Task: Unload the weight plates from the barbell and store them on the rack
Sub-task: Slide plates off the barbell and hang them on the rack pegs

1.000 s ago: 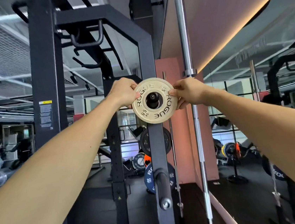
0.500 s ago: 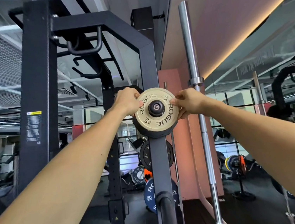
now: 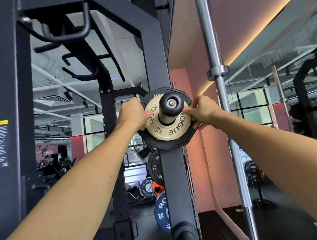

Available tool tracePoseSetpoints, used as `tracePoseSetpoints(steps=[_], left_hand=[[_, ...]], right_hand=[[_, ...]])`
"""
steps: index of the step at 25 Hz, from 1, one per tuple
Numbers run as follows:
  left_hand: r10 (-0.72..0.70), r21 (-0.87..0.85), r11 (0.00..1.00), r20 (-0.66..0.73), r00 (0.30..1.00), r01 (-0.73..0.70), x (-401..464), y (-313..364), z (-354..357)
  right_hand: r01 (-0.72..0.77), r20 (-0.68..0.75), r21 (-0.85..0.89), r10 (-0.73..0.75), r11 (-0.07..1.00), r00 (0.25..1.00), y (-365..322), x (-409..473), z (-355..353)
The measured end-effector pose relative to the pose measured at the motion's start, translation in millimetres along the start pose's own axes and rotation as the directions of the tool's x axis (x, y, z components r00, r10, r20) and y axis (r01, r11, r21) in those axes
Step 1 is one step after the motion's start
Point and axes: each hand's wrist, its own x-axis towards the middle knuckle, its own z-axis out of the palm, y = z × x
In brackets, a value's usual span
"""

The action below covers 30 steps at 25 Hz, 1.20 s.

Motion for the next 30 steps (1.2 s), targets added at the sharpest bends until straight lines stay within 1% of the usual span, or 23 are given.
tracePoseSetpoints(steps=[1,3,5,7,9,11,13,16,17,19,21,24,27,30], left_hand=[[0.001,-0.007,1.0,-0.029,1.0,-0.002,4,-4,8],[0.039,0.051,0.998,-0.101,0.994,-0.034,14,-9,18],[0.062,0.076,0.996,-0.098,0.993,-0.054,19,-11,22],[0.058,0.067,0.996,-0.073,0.996,-0.053,20,-11,19],[0.071,0.092,0.994,-0.053,0.996,-0.066,14,-12,16],[0.088,0.054,0.995,0.004,0.996,-0.088,6,-17,13],[0.079,0.006,0.997,0.091,0.993,-0.08,-5,-29,6],[0.025,0.073,0.997,0.173,0.985,-0.038,-36,-55,-13],[-0.005,0.11,0.994,0.179,0.984,-0.015,-52,-64,-22],[-0.066,0.189,0.982,0.189,0.98,0.03,-83,-84,-40],[-0.151,0.239,0.966,0.195,0.969,0.102,-118,-103,-62],[-0.306,0.306,0.922,0.197,0.931,0.238,-185,-131,-99],[-0.448,0.399,0.849,0.197,0.872,0.345,-257,-153,-135],[-0.579,0.459,0.764,0.18,0.795,0.453,-327,-170,-160]], right_hand=[[0.001,-0.019,0.019,-0.001,1.0,1.0,7,7,5],[0.018,-0.051,0.071,-0.015,0.997,0.999,16,17,7],[0.029,-0.051,0.101,-0.024,0.994,0.998,20,19,6],[0.025,-0.057,0.108,-0.019,0.994,0.998,16,16,8],[0.016,-0.085,0.059,-0.011,0.998,0.996,12,7,13],[0.023,-0.097,-0.017,-0.025,1.0,0.995,13,-1,18],[0.03,-0.095,-0.071,-0.037,0.997,0.995,15,-12,20],[0.075,-0.084,-0.142,-0.087,0.987,0.993,15,-36,33],[0.102,-0.034,-0.17,-0.11,0.98,0.993,14,-46,42],[0.145,0.112,-0.188,-0.125,0.971,0.986,8,-70,65],[0.166,0.275,-0.162,-0.117,0.973,0.954,1,-97,93],[0.207,0.511,-0.102,-0.127,0.973,0.85,-3,-151,139],[0.253,0.645,-0.047,-0.164,0.966,0.747,-6,-211,176],[0.238,0.752,-0.007,-0.152,0.971,0.642,-4,-270,203]])
